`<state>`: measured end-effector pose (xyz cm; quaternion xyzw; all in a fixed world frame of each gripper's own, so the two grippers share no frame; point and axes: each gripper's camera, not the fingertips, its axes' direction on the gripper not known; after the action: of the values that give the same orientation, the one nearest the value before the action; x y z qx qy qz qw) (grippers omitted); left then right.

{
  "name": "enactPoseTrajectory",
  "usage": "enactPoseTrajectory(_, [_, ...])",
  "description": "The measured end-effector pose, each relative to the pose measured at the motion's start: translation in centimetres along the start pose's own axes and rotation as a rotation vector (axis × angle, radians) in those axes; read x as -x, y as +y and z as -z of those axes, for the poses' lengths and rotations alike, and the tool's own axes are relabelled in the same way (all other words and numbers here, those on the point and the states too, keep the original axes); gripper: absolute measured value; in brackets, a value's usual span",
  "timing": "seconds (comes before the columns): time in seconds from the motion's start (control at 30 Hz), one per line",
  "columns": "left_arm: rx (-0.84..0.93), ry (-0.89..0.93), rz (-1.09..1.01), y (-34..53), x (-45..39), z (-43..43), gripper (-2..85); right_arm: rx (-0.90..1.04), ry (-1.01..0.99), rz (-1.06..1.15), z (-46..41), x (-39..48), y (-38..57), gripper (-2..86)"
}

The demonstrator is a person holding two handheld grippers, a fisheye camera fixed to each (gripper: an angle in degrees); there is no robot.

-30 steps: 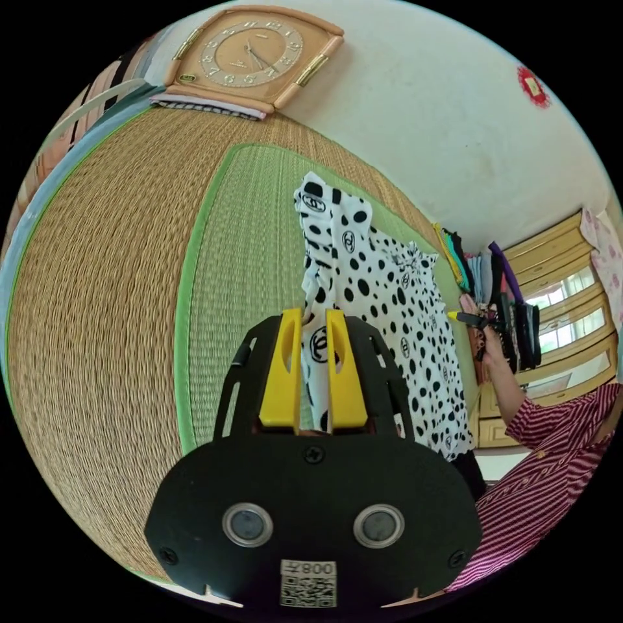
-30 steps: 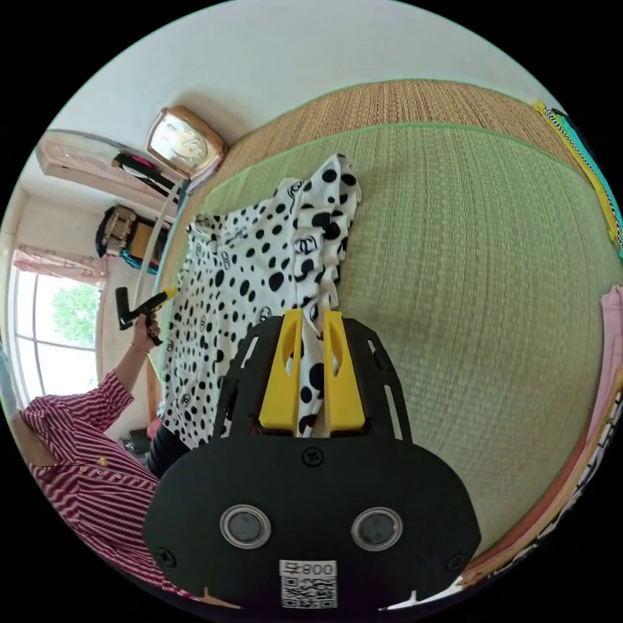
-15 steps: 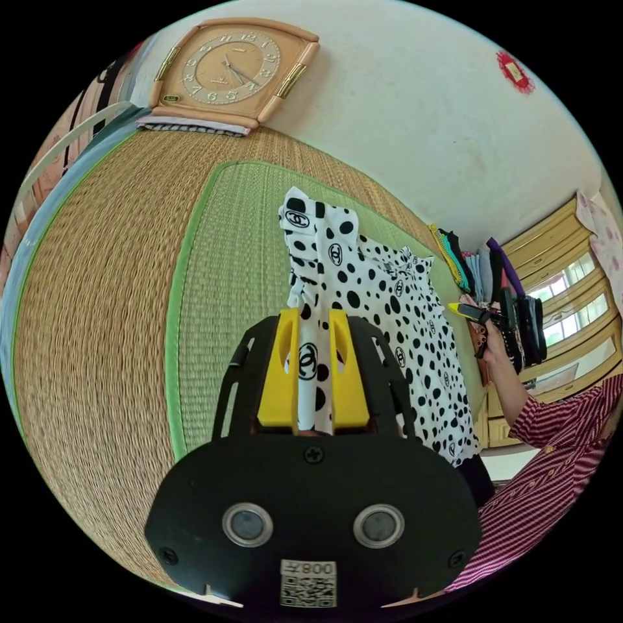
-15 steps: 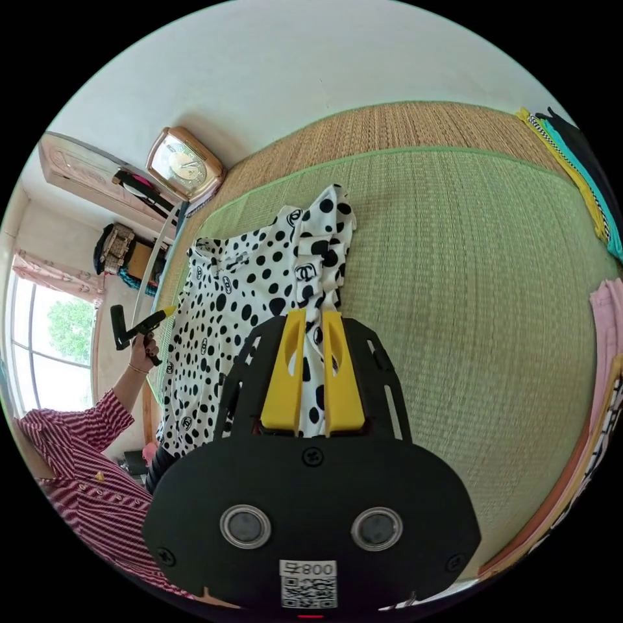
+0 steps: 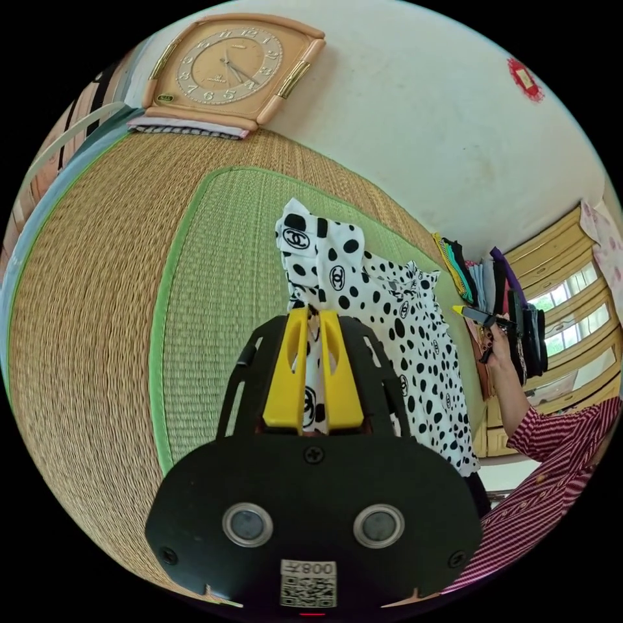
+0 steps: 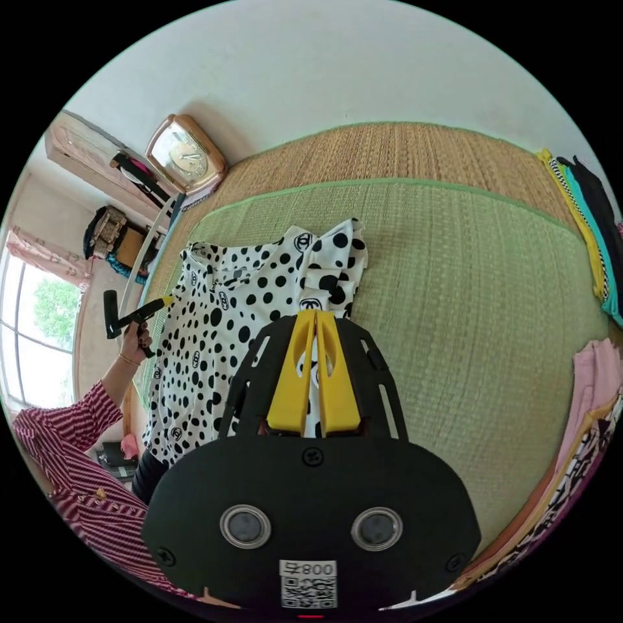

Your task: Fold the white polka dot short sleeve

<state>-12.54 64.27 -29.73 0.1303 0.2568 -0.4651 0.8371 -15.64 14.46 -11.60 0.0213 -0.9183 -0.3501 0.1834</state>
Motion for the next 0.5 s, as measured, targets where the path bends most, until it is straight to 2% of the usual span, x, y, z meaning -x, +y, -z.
enactPoseTrajectory(0.17, [-0.004, 0.037, -0.038, 0.2, -1.6, -1.6, 5.4, 0.002, -0.059, -0.028, 0.4, -1.3, 0.4, 1.9])
enactPoseTrajectory(0.3, [0.005, 0.078, -0.064, 0.2, -3.1, -3.1, 6.2, -0.003, -0.057, -0.007, -0.8, -0.1, -0.6, 6.5])
enactPoseTrajectory(0.5, [0.023, 0.041, -0.105, 0.4, -5.2, -5.1, 6.3, 0.053, -0.041, -0.043, -2.9, -0.2, -1.9, 3.7])
